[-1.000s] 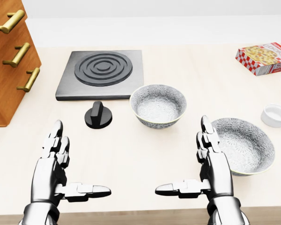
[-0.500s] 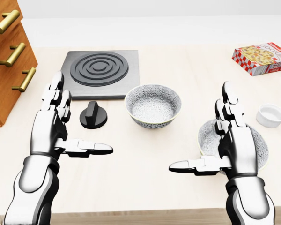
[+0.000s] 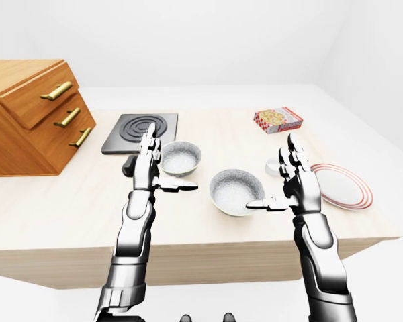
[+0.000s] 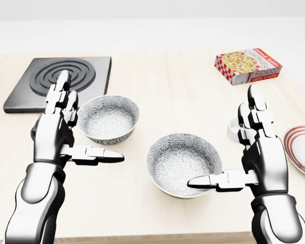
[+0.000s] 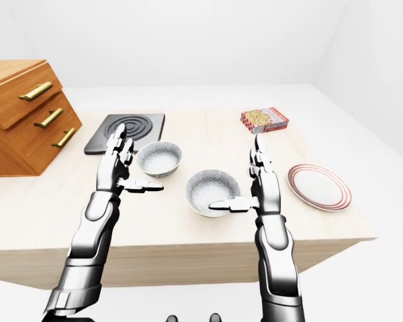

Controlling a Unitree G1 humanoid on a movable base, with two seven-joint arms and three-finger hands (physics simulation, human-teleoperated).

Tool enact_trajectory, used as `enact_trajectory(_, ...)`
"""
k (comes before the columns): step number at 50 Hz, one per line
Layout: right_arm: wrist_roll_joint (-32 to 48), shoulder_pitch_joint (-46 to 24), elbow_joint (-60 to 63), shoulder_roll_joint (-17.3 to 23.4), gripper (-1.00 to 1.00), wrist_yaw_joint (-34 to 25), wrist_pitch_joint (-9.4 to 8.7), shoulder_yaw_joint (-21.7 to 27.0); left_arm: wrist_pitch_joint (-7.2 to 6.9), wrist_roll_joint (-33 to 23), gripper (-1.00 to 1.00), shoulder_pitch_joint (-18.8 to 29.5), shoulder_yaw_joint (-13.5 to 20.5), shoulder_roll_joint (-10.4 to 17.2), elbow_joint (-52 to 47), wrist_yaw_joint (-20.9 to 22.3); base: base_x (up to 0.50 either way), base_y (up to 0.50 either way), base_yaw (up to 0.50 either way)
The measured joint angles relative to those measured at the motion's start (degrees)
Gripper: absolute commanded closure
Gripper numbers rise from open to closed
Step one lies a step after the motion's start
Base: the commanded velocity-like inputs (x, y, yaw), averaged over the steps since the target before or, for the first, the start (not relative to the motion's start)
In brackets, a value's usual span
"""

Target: Pick the akita bowl from table center and place it on the plate.

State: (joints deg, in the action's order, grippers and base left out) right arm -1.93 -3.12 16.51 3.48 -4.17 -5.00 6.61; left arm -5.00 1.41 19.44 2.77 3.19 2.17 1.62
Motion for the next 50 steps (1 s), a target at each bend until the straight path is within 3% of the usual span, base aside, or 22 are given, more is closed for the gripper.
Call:
enact_trajectory(14,-0.1,1.0,0.9,0.1,-1.0,-1.2,0.0,0.2,0.0,-0.5,-1.0,-0.5,-0.1,-0.2,-0.8,-0.1,0.44,-0.34,0.0)
enact_trajectory(35,1.1,0.6,0.2,0.1,-1.0,-0.7,0.0,0.2,0.0,-1.8,-1.0,-1.2,0.2,0.5,-1.9,-0.3,0.01,0.0,0.0)
enact_trajectory(45,1.3,0.5,-0.1,0.1,-1.0,-0.7,0.0,0.3,0.04,-11.4,-1.0,1.9,0.5,3.8,5.5,-0.6,0.0,0.0,0.0)
enact_trajectory(50,1.3,0.5,-0.1,0.2,-1.0,-0.6,0.0,0.4,2.02,-19.2,-1.0,4.5,0.1,5.8,12.9,-1.6,0.0,0.0,0.0)
